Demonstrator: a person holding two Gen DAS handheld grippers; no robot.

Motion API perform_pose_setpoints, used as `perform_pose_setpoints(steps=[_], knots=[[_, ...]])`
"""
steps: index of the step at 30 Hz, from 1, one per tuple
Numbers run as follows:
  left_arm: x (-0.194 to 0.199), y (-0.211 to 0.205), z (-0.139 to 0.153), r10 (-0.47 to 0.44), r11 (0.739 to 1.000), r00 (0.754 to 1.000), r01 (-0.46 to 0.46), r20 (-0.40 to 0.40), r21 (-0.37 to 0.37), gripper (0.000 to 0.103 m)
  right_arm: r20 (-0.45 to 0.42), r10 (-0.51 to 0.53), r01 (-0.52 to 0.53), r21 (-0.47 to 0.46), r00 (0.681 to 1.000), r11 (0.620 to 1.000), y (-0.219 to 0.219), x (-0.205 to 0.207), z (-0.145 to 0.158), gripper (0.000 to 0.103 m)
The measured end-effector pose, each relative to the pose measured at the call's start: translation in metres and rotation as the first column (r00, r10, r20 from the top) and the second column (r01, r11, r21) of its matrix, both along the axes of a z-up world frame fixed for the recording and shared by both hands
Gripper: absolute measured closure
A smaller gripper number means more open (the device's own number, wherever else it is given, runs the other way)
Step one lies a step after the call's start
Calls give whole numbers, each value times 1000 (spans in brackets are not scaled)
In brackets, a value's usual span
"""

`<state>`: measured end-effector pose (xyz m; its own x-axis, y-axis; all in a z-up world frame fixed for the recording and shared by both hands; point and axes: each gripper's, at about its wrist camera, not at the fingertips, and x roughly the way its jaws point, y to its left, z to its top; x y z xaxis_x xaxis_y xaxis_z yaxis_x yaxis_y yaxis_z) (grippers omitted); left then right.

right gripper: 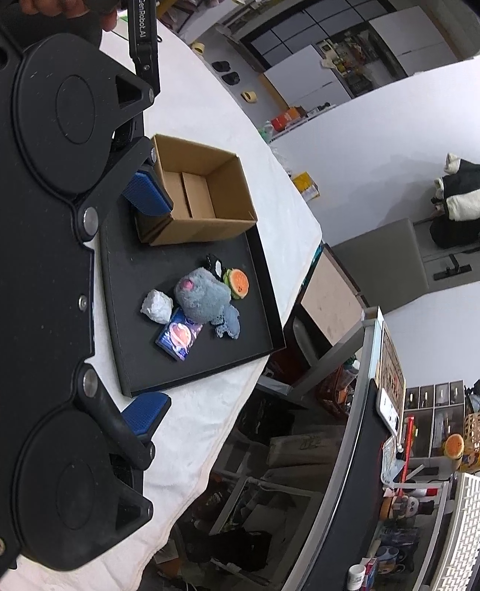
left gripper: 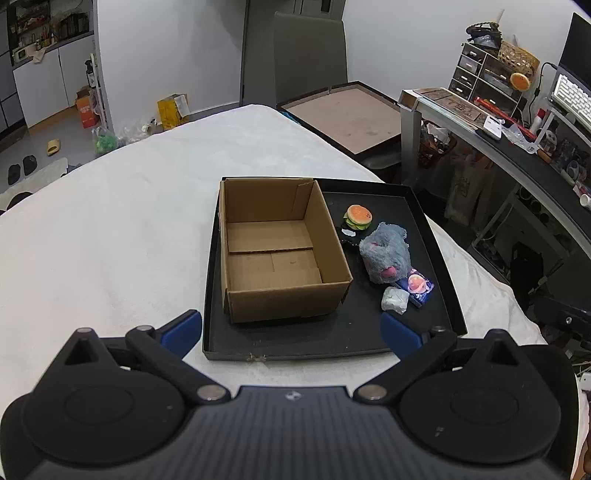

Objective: Organize soft objects
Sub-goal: 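Move the right gripper down onto the grey plush mouse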

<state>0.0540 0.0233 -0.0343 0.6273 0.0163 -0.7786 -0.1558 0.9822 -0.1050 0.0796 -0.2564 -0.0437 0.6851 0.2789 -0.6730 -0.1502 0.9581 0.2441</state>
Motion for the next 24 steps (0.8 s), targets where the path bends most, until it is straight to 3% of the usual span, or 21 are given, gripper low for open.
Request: perform_pose_setpoints(steps=[24], knots=[[56,28,-48,78,996,997,-79,-27,-43,3,-54,-3,3,5,999,1000,8,52,-40,0]])
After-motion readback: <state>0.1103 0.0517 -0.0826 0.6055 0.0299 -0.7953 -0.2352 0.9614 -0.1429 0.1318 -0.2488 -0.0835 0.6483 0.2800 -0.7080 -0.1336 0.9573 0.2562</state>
